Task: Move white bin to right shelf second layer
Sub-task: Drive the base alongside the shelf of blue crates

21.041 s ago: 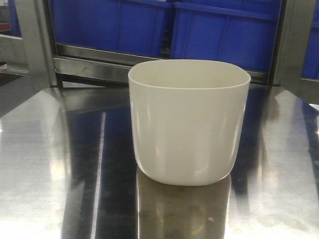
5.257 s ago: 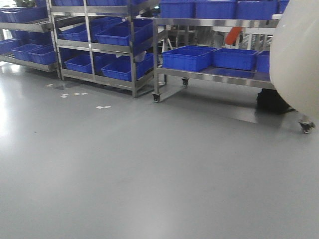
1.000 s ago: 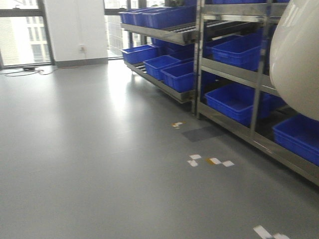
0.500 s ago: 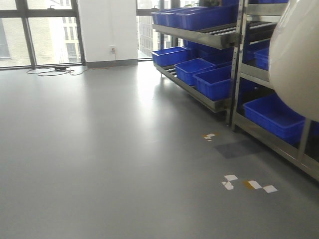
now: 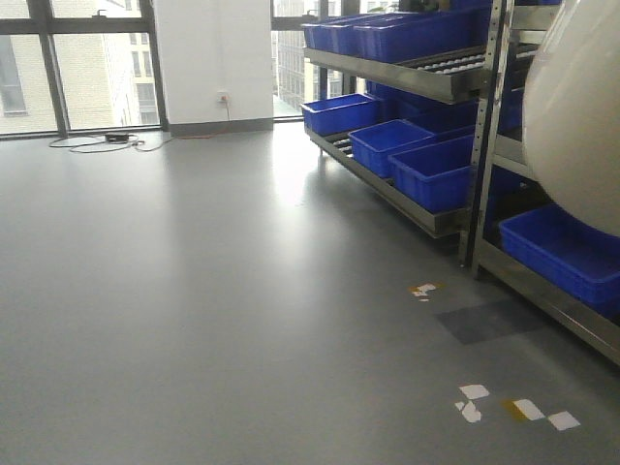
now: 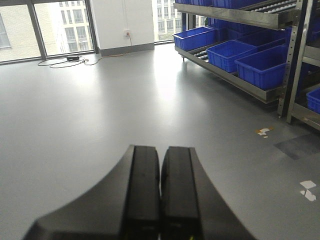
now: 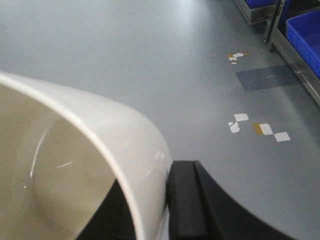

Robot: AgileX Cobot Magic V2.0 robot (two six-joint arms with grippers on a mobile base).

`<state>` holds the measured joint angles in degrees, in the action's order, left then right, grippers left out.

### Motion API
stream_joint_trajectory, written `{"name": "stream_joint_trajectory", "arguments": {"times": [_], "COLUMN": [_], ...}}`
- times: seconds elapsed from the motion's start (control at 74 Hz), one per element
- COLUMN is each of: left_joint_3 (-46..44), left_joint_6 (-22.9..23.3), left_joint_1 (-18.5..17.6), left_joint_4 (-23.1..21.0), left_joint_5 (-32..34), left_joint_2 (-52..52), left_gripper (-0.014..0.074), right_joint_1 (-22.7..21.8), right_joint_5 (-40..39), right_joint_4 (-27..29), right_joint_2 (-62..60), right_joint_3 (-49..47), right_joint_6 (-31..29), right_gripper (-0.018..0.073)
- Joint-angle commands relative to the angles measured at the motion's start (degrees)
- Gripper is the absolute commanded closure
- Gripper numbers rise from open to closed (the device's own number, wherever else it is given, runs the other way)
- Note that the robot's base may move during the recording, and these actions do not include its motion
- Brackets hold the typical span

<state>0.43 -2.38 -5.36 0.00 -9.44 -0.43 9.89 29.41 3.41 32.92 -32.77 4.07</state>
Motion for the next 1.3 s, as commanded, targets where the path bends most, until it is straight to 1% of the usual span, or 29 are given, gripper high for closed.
{"name": "stream_joint_trajectory", "arguments": {"times": [0.0, 1.284], "left_joint_3": [2.1, 2.1], "left_joint_6": [0.2, 0.2], "left_joint_1": [-0.3, -0.3], "left_joint_4": [0.0, 0.0], "left_joint_5": [5.0, 5.0], "left_joint_2": [-0.8, -0.8], "left_gripper": [0.0512, 0.0512], "right_joint_1": [-0.4, -0.4], "right_joint_5": [-6.0, -6.0], "right_joint_4": [0.5, 0.5], "right_joint_2": [-0.1, -0.1], "right_joint_3": [-1.8, -1.8], "right_joint_6": [0.1, 0.1], "right_gripper": [0.0503, 0.0503]}}
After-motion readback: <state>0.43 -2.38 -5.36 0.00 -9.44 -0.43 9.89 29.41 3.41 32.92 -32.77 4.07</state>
